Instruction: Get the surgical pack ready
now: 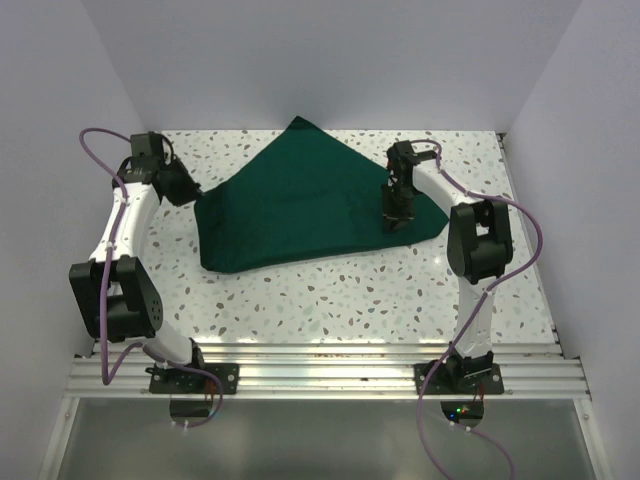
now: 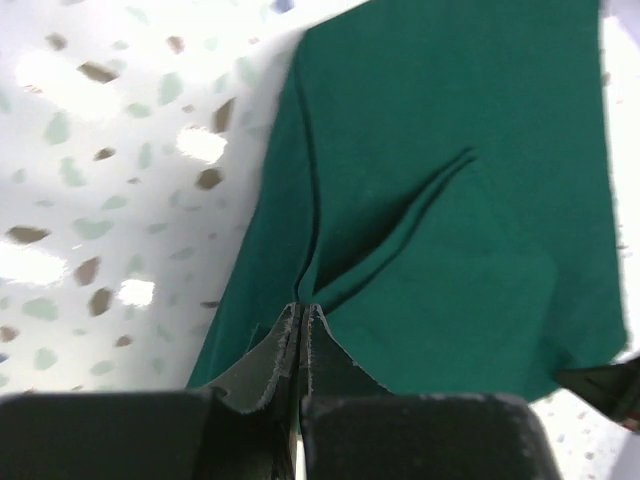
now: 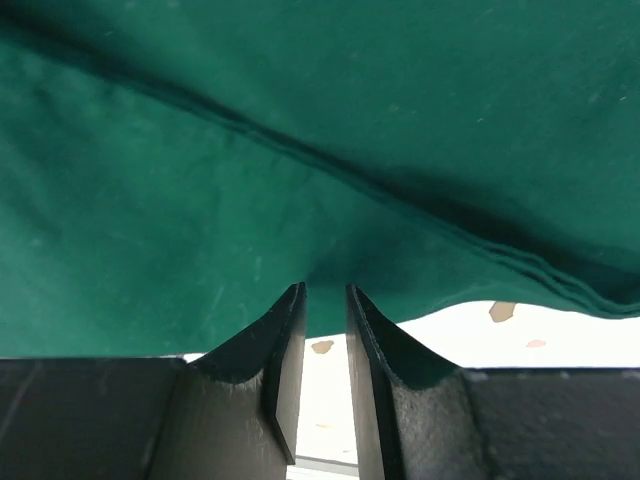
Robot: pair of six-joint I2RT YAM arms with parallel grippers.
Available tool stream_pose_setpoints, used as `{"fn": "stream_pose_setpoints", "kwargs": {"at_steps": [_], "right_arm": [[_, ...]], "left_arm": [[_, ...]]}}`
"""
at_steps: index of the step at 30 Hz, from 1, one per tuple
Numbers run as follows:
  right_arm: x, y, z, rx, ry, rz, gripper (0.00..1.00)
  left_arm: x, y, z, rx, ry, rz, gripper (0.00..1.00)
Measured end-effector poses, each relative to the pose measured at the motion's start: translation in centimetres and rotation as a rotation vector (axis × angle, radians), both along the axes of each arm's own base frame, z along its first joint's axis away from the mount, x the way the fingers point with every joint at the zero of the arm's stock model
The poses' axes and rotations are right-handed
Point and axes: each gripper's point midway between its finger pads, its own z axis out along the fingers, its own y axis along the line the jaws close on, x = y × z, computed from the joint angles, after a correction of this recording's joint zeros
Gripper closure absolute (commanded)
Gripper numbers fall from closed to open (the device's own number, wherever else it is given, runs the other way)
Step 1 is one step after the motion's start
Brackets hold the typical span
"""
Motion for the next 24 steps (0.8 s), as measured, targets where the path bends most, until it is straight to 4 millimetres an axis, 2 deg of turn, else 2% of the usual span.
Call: {"fn": "stream_pose_setpoints", "kwargs": {"at_steps": [4, 8, 12, 15, 19, 24], "right_arm": [[0.6, -0.8, -0.7, -0.037, 0.006, -0.002, 0.74], [1.0, -1.0, -1.5, -0.046, 0.017, 0.000, 0.75], [0.8, -1.1, -2.9, -0.054, 0.048, 0.004, 0.77], [0.8, -1.0, -3.5, -0.055, 0.066, 0.006, 0.77], [0.8, -0.9, -3.5, -0.053, 0.070, 0.006, 0.77], [0.8, -0.9, -3.6, -0.051, 0.074, 0.006, 0.77]], "left_arm": [[1.7, -2.4, 3.2, -0.061, -0.059, -0.022, 1.00], [3.4, -6.5, 6.1, -0.129, -0.114, -0.072, 1.00], [5.0, -11.3, 7.6, -0.196, -0.132, -0.147, 1.00], [6.7, -15.3, 7.5, -0.226, -0.125, -0.215, 1.00], [7.5, -20.6, 5.5, -0.257, -0.076, -0.305, 1.00], [7.5, -25.1, 3.1, -0.267, -0.018, -0.388, 1.00]]}}
